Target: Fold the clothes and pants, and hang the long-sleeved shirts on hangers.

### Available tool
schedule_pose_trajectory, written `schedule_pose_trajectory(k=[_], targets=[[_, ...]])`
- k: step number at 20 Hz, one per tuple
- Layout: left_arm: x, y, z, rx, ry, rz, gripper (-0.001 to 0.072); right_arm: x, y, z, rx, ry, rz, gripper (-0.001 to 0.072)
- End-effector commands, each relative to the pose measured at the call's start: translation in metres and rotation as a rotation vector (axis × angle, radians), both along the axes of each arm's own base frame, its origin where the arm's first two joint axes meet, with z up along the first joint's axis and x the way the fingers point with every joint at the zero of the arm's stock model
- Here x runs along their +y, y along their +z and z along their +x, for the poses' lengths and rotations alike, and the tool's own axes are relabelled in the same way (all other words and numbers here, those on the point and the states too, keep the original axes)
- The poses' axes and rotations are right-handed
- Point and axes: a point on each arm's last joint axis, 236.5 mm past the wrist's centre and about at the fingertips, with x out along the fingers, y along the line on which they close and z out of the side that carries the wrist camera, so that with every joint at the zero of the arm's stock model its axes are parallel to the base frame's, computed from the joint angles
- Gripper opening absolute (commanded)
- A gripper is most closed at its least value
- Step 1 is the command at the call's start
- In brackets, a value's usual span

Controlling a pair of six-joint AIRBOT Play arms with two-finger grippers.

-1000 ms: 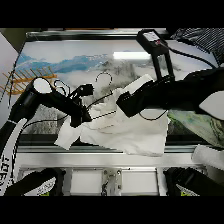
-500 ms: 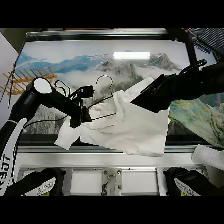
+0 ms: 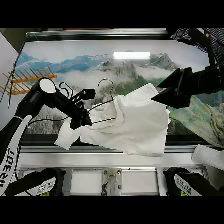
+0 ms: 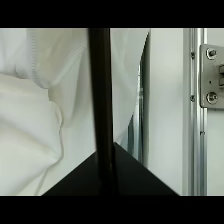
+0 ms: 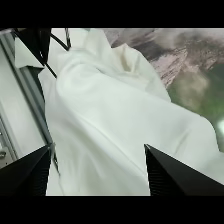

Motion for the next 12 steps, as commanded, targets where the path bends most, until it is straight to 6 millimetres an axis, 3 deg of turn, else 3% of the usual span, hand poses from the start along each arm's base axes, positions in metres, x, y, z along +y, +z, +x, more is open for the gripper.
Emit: schedule_pose_trajectory(k=[1, 4, 8, 12], targets=[[0.000, 0.000, 0.001, 0.000, 0.003, 0.000, 0.0009, -0.034, -0.029, 0.004, -0.045, 0.068, 0.047, 0.0630], [0.000, 0.000, 0.001, 0.001, 0.002, 0.000, 0.0009, -0.055, -0.056, 0.007, -0.143, 0.123, 0.108, 0.0630], [0.000, 0.000, 0.000, 0.003, 0.001, 0.000, 0.0009, -0.064, -0.096, 0.010, -0.097, 0.143, 0.156, 0.0630], [0.000, 0.000, 0.000, 0.002, 0.001, 0.000, 0.0009, -0.056, -0.098, 0.028, -0.090, 0.169, 0.321, 0.0630]])
